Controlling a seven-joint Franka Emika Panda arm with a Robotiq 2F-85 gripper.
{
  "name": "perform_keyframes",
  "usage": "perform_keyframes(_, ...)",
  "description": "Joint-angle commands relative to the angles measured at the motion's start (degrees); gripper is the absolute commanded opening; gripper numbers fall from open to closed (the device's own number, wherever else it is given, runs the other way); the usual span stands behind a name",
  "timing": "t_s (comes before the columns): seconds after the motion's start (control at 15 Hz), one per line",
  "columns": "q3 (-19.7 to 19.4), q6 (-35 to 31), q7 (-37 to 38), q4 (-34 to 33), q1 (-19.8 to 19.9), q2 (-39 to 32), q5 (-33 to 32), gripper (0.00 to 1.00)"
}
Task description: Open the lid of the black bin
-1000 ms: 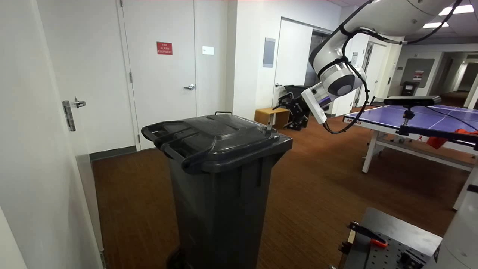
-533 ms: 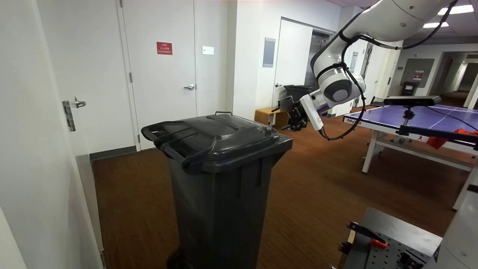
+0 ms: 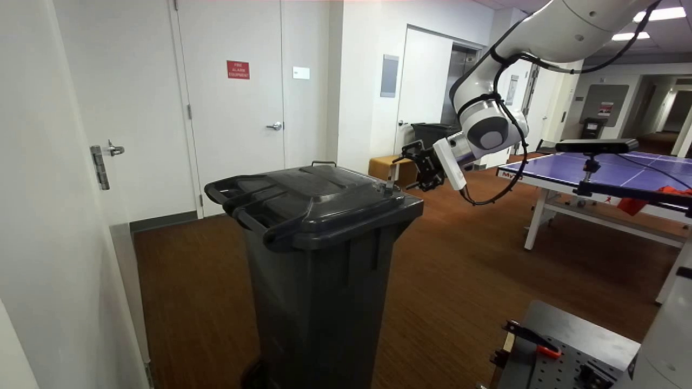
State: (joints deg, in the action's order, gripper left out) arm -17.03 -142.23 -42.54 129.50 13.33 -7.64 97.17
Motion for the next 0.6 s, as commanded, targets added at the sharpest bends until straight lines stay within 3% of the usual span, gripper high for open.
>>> perform_keyframes(0.0,0.2,4.1,-2.2,-1.1,1.4,-1.9,5.0,1.0)
perform_keyframes(0.53,0.2,11.9,-4.7,-1.6,1.4,-5.6,13.3,1.0)
